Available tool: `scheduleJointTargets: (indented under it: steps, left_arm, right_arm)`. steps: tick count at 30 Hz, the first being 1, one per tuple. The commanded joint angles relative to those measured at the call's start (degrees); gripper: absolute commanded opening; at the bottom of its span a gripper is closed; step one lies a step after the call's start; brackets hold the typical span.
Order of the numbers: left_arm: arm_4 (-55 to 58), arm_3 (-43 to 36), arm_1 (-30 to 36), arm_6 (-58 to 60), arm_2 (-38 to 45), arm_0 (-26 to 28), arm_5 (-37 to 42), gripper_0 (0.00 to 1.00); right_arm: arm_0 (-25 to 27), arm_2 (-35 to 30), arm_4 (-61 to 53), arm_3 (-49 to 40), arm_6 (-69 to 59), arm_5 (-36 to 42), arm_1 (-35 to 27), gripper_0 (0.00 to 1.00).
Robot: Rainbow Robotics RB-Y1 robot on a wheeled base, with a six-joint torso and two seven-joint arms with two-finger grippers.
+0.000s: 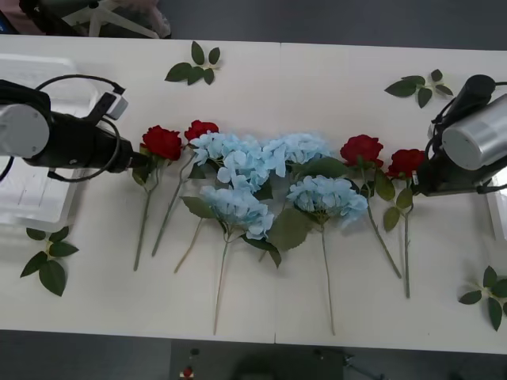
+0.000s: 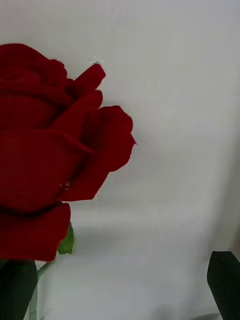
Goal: Put the red flowers into the right box and the blue flowers into the left box
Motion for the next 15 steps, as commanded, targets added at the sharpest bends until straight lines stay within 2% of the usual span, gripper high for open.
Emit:
scheduleJointTargets:
  steps: [1, 7, 15]
  left_arm:
    - [-4.29, 3.13, -3.93, 2.76, 0.48, -2.46, 0.14, 1.00]
    - [-7.72, 6.38, -7.97, 3.38, -3.12, -4.31, 0.05, 1.00]
    - [-8.95, 7.43, -8.23, 4.17, -6.28, -5.19, -0.12, 0.97]
  right_arm:
    - [-0.47, 1.08, 0.41, 0.05, 2.27, -1.29, -0.10, 1.00]
    - [-0.38, 2.05, 0.33, 2.24, 2.45, -2.69, 1.22, 1.00]
    - [-0.38, 1.96, 2.17, 6.46, 2.36, -5.77, 5.44, 1.00]
